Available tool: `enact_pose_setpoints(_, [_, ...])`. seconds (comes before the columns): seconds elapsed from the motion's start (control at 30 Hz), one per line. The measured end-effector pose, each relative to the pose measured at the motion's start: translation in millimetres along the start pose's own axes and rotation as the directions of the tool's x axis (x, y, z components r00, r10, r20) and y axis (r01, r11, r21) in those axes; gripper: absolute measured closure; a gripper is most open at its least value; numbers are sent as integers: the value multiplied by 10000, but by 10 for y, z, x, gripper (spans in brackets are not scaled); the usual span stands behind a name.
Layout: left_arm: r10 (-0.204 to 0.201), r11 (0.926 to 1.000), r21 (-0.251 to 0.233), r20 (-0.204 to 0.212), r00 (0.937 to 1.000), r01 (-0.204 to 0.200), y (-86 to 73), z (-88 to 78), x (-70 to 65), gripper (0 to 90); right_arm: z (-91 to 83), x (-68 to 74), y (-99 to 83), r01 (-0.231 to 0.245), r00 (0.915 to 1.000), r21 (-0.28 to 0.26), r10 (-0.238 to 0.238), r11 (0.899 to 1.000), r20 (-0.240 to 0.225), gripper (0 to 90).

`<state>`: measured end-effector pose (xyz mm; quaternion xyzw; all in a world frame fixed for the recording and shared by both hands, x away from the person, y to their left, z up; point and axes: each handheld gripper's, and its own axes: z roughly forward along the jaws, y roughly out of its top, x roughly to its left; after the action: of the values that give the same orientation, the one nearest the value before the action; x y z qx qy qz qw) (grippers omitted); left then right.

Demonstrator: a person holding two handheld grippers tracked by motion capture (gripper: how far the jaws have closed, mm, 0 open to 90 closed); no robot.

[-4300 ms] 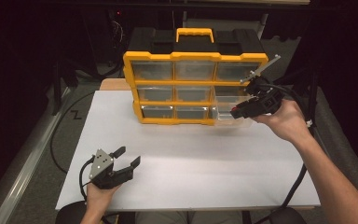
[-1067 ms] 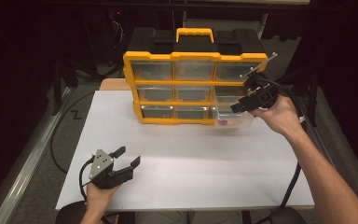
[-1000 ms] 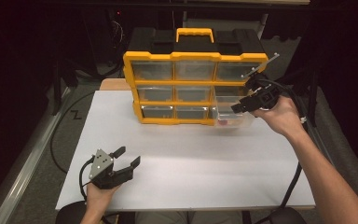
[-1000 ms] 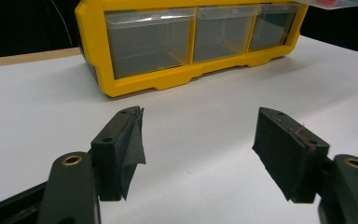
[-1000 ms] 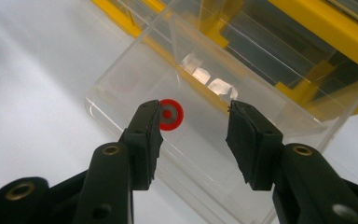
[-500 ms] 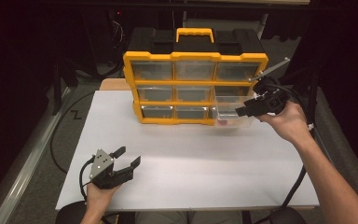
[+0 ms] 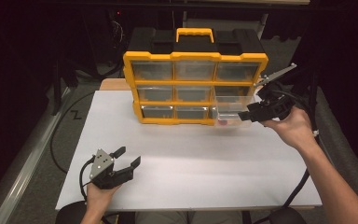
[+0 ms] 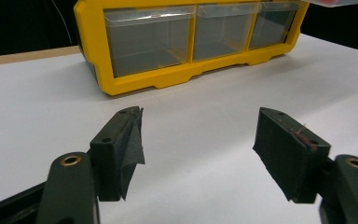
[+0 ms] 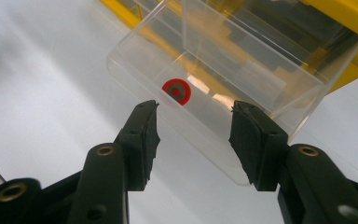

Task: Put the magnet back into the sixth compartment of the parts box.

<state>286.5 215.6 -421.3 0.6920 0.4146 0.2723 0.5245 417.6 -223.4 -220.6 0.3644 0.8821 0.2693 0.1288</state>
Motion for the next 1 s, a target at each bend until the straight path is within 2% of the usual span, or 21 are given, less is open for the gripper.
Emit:
enact_pose_setpoints(0.37, [-16,10000,-5,1,10000,16,0,0,1,323,-10,46,-74,199,9998,-161,-200,9997,-35,518])
enact_pose_setpoints(0.87, [-45,10000,-21,-7,10000,45,1,-1,1,322,-38,77,-148,164,9999,-277,-165,9995,-48,506])
enact_pose_setpoints(1.0, [-33,10000,-23,2,10000,33,1,-4,2,322,-48,110,-157,334,9994,-306,-335,9990,-28,505])
